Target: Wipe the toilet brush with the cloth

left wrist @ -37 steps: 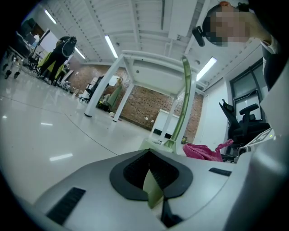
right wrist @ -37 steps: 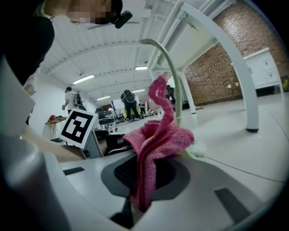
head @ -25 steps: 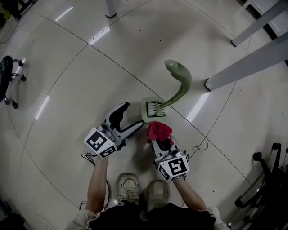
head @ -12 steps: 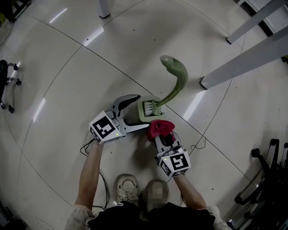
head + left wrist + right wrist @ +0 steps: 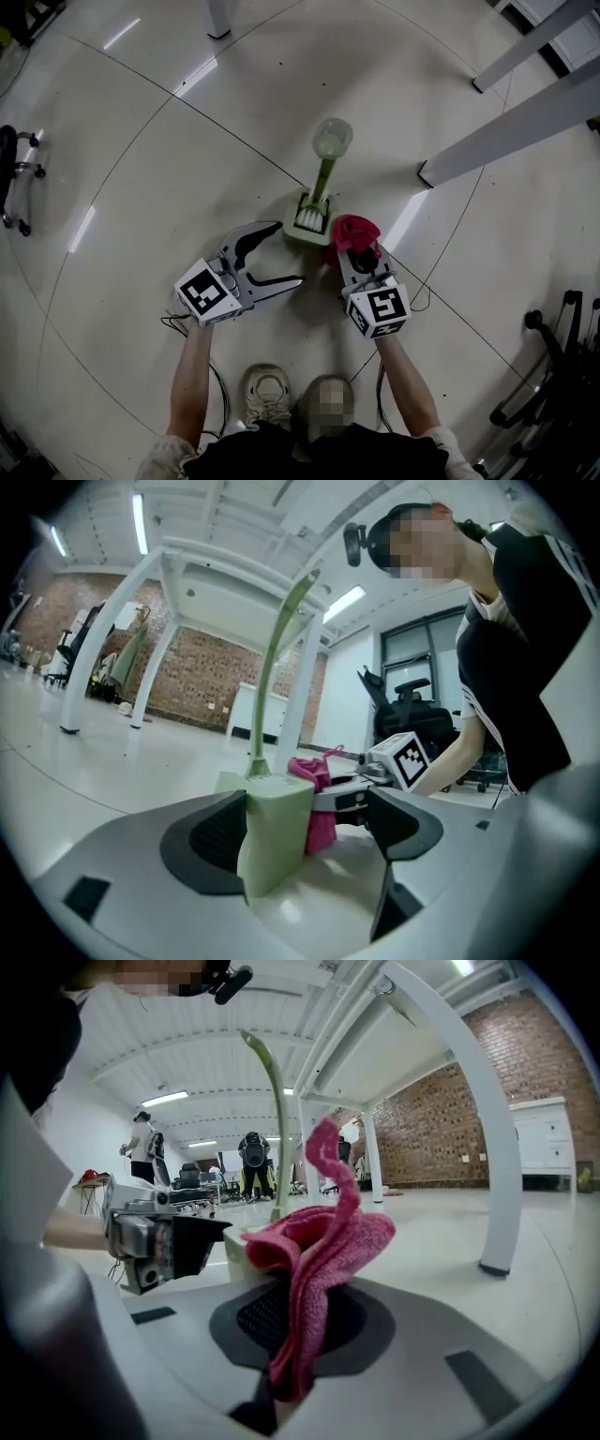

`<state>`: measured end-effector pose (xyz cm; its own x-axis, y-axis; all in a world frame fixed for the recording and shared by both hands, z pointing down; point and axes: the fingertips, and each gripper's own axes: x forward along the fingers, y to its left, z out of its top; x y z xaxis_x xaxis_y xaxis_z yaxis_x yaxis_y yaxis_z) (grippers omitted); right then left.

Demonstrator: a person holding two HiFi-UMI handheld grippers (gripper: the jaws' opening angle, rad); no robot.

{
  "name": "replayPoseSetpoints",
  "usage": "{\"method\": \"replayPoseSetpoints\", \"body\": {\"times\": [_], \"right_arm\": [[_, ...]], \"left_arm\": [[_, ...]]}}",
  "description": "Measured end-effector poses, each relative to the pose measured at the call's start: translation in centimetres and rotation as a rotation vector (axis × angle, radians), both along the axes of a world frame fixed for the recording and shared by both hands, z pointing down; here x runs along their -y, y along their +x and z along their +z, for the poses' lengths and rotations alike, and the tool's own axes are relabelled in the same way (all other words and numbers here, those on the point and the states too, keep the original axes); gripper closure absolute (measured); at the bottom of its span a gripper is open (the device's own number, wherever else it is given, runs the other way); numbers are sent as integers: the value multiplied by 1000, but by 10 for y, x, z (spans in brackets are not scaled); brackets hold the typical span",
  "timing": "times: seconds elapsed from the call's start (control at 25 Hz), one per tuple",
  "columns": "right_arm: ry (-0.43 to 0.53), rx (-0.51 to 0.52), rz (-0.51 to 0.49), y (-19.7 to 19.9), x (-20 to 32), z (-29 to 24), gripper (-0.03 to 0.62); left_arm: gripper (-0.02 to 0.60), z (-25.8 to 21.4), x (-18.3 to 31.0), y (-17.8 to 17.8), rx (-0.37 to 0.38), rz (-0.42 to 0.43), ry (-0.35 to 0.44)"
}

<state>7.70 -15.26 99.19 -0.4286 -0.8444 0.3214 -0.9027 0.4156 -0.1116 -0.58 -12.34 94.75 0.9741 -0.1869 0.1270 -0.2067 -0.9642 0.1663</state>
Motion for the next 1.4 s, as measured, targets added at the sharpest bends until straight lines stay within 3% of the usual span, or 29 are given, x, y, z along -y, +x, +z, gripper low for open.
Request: {"method": "replayPoseSetpoints", "body": {"times": [0.12,0.28,0.4,0.52,0.72,0.88,1.12,1.4], "right_arm": [[25,-24,-12,4,13,-3,562],[24,8,21,4,5,-12,562],[-22,74,67,-1,-16,-14,562],[-63,125,54,-18,-36,-12,562],[-68,112,28,-29,-30,-9,562],[-29,47,53,-8,-2,-8,562],[36,-47,-29,3,37,-10,562],[16,-19,-114,-14,-3,-9,562]], "left_arm": [[179,1,-9,-3,-7,-21,-5],[178,-5,22,-18,-16,-114,21],[178,-13,48,-14,-21,-99,46],[178,-11,66,-6,-20,-62,18],[178,6,48,10,30,56,-24],[178,8,30,6,36,62,-40],[178,6,-2,12,1,57,-77],[178,8,-3,13,4,26,-72]]}}
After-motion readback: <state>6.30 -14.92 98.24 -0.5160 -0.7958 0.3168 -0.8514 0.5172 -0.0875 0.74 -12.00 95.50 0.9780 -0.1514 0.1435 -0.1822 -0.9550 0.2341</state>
